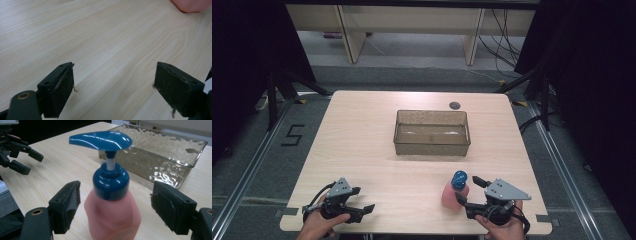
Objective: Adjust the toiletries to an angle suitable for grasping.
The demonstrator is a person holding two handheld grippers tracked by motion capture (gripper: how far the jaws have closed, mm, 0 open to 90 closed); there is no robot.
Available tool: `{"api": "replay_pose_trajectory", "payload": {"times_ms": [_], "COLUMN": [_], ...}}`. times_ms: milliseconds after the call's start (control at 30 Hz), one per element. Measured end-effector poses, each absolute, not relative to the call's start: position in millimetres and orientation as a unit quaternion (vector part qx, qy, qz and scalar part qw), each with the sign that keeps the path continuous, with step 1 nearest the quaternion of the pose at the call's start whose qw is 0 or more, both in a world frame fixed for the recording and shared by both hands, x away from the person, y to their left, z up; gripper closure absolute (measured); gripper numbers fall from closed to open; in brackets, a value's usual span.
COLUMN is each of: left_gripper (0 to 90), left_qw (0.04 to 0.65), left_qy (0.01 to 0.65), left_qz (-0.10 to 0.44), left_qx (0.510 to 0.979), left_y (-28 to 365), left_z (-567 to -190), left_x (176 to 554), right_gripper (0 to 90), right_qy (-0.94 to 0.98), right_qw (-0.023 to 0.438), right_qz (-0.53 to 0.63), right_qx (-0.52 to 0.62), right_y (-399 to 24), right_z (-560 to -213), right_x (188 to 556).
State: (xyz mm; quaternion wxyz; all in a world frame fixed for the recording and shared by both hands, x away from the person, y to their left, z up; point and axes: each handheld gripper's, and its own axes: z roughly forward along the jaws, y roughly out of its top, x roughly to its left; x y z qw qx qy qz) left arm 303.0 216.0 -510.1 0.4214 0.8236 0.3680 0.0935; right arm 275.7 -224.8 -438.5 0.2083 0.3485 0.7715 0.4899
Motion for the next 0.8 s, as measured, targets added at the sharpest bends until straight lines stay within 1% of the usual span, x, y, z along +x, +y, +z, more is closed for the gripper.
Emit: {"api": "replay_pose_trajectory", "payload": {"times_ms": [33, 167, 233, 267, 300, 400, 433, 467, 533, 667, 700, 733, 800], "left_gripper": [15.6, 15.6, 15.6, 15.6, 15.6, 15.6, 15.6, 15.6, 15.6, 15.6, 15.6, 15.6, 15.6], "left_qw": [0.433, 0.435, 0.425, 0.425, 0.433, 0.432, 0.432, 0.432, 0.432, 0.432, 0.432, 0.430, 0.434], "left_qy": [0.374, 0.373, 0.369, 0.369, 0.376, 0.376, 0.376, 0.376, 0.375, 0.373, 0.373, 0.371, 0.370], "left_qz": [0.091, 0.090, 0.092, 0.092, 0.090, 0.088, 0.088, 0.087, 0.087, 0.088, 0.088, 0.085, 0.087], "left_qx": [0.815, 0.814, 0.821, 0.821, 0.814, 0.815, 0.815, 0.815, 0.816, 0.817, 0.817, 0.819, 0.817], "left_y": [213, 212, 215, 215, 213, 212, 211, 211, 211, 212, 212, 212, 212], "left_z": [-511, -510, -509, -509, -510, -511, -511, -511, -511, -511, -511, -510, -511], "left_x": [303, 304, 305, 305, 304, 304, 304, 304, 304, 304, 304, 304, 303], "right_gripper": [24.0, 24.0, 23.9, 23.9, 23.9, 23.9, 23.9, 23.9, 23.9, 23.9, 24.2, 24.6, 26.1], "right_qy": [0.770, 0.771, 0.772, 0.776, 0.775, 0.777, 0.775, 0.776, 0.773, 0.777, 0.778, 0.778, 0.777], "right_qw": [0.212, 0.205, 0.199, 0.204, 0.193, 0.203, 0.193, 0.203, 0.198, 0.201, 0.209, 0.196, 0.197], "right_qz": [0.490, 0.491, 0.490, 0.488, 0.488, 0.490, 0.492, 0.489, 0.493, 0.488, 0.490, 0.488, 0.488], "right_qx": [0.349, 0.351, 0.352, 0.344, 0.352, 0.340, 0.346, 0.342, 0.347, 0.343, 0.334, 0.342, 0.345], "right_y": [-224, -222, -220, -220, -218, -217, -215, -216, -214, -212, -212, -210, -208], "right_z": [-439, -438, -438, -438, -439, -439, -439, -438, -438, -437, -438, -438, -439], "right_x": [277, 281, 283, 285, 285, 289, 289, 290, 291, 295, 297, 296, 296]}}
